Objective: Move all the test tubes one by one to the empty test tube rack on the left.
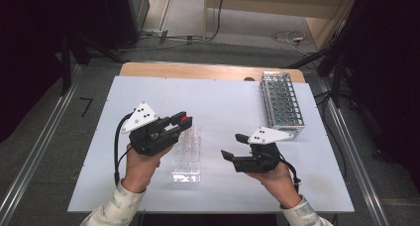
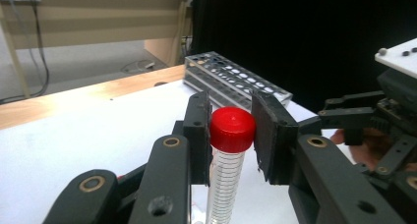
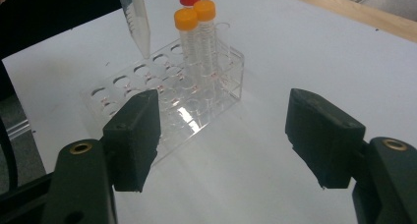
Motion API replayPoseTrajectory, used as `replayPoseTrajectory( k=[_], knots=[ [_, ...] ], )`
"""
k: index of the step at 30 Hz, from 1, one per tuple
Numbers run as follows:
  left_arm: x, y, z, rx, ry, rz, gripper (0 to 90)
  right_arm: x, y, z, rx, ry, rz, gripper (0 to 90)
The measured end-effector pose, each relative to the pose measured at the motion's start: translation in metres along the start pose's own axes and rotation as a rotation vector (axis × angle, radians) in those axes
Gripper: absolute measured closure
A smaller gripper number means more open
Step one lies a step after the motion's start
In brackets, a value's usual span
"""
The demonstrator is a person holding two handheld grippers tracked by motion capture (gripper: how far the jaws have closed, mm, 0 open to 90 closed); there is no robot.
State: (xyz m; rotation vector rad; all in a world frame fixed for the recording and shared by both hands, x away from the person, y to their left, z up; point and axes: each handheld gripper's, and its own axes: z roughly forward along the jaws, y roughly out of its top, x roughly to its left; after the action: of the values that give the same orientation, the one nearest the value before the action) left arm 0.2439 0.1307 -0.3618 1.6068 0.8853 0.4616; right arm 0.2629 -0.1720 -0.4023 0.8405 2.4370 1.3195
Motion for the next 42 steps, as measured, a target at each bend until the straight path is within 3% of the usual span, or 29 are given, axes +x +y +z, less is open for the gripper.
replayPoseTrajectory(
  k=[17, 26, 31, 42],
  knots=[
    [0.022, -0.014, 0.008, -0.029, 0.135, 0.016, 70.3, -0.001, -0.001, 0.003, 0.012, -0.003, -0.002, 28.1],
    [0.026, -0.025, 0.018, -0.023, 0.157, 0.012, 70.3, -0.002, -0.002, 0.003, 0.015, -0.006, -0.001, 28.1],
    [0.027, -0.030, 0.021, -0.003, 0.162, 0.013, 70.3, 0.000, -0.002, 0.004, 0.016, -0.004, -0.007, 28.2],
    [0.029, -0.041, 0.027, 0.090, 0.180, 0.006, 70.1, 0.001, -0.003, 0.007, 0.028, -0.004, -0.008, 28.1]
  ],
)
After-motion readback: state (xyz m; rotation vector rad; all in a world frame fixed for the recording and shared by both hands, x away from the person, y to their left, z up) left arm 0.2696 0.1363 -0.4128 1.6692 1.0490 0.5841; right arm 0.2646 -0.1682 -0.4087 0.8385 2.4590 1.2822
